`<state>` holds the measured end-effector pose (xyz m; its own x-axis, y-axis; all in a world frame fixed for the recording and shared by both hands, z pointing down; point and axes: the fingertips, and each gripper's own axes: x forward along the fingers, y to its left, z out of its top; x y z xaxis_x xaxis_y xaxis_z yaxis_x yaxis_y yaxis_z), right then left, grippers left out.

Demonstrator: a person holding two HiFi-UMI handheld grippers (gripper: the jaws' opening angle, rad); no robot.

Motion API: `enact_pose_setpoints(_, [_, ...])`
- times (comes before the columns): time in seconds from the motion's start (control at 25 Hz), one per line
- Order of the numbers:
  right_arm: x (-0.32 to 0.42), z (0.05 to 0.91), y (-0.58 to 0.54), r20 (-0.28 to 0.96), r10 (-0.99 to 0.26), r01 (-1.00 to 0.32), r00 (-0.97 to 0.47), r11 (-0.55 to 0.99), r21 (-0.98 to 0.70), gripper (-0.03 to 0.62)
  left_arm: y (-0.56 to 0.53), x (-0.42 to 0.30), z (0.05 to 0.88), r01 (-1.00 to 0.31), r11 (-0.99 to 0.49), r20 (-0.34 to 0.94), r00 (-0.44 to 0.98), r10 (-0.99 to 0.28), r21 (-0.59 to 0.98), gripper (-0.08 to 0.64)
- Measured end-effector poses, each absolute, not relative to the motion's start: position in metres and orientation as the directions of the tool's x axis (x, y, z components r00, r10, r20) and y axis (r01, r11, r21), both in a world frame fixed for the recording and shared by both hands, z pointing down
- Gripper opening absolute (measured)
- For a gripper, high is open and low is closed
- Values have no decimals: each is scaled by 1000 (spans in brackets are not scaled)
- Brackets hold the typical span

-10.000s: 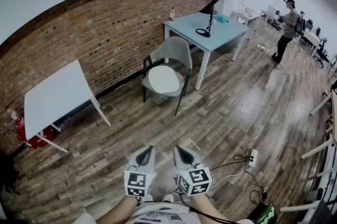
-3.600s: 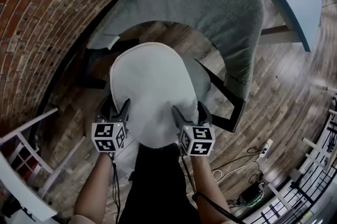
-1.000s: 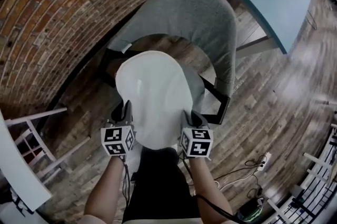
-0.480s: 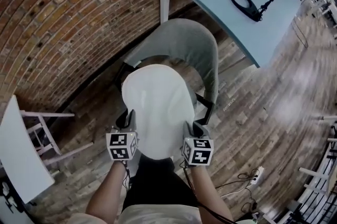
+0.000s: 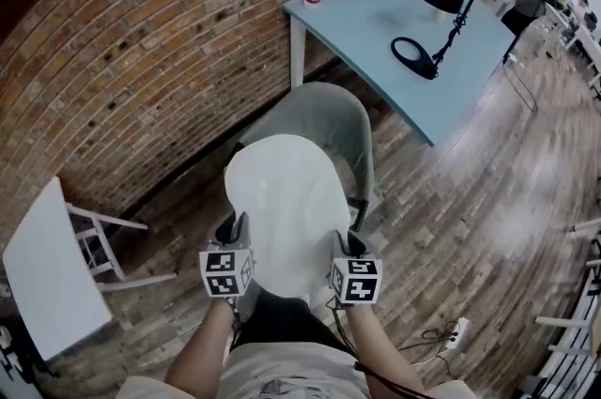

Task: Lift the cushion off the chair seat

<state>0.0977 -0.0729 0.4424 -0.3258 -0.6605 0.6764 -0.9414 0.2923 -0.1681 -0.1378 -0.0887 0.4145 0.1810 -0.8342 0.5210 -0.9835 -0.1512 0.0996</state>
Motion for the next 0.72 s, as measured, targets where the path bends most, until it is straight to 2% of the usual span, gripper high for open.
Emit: enact_pose_setpoints(0.72, [107,345,-44,589,-736,-941,-334,294,-166,69,-59,-134,314,-984,-169,428,174,-887,50,61])
